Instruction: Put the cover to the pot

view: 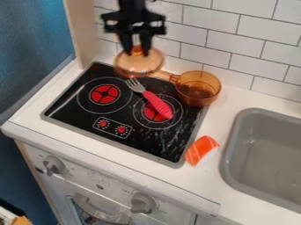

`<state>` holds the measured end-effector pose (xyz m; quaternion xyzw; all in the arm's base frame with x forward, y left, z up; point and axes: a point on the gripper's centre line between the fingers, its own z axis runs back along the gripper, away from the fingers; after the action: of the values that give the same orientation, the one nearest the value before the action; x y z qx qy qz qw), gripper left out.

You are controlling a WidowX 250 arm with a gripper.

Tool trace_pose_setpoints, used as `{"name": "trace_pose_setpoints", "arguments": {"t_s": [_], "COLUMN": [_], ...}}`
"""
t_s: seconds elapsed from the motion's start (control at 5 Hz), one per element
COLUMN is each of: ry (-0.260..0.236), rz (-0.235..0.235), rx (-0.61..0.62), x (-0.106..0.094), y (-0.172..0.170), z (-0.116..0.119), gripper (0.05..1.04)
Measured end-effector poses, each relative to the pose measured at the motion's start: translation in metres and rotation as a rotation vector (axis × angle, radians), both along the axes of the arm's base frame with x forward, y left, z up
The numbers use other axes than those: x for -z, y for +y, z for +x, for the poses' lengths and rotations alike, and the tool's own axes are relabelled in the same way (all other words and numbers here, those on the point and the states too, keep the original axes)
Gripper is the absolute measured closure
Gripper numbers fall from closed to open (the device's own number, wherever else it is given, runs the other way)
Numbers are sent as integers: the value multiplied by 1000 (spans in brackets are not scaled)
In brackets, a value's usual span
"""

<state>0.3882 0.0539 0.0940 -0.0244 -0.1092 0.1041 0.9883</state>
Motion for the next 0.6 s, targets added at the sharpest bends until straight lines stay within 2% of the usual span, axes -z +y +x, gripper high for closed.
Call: {"name": "trace_pose_setpoints", "arguments": {"t_s": [0.2,0.4,0.6], "ry": [7,12,40], "rz": [-3,-20,-3], "rx": [77,130,140], "x": [7,17,34], "y": [-36,-56,-63], "z": [23,38,50], "gripper": [699,699,699]}}
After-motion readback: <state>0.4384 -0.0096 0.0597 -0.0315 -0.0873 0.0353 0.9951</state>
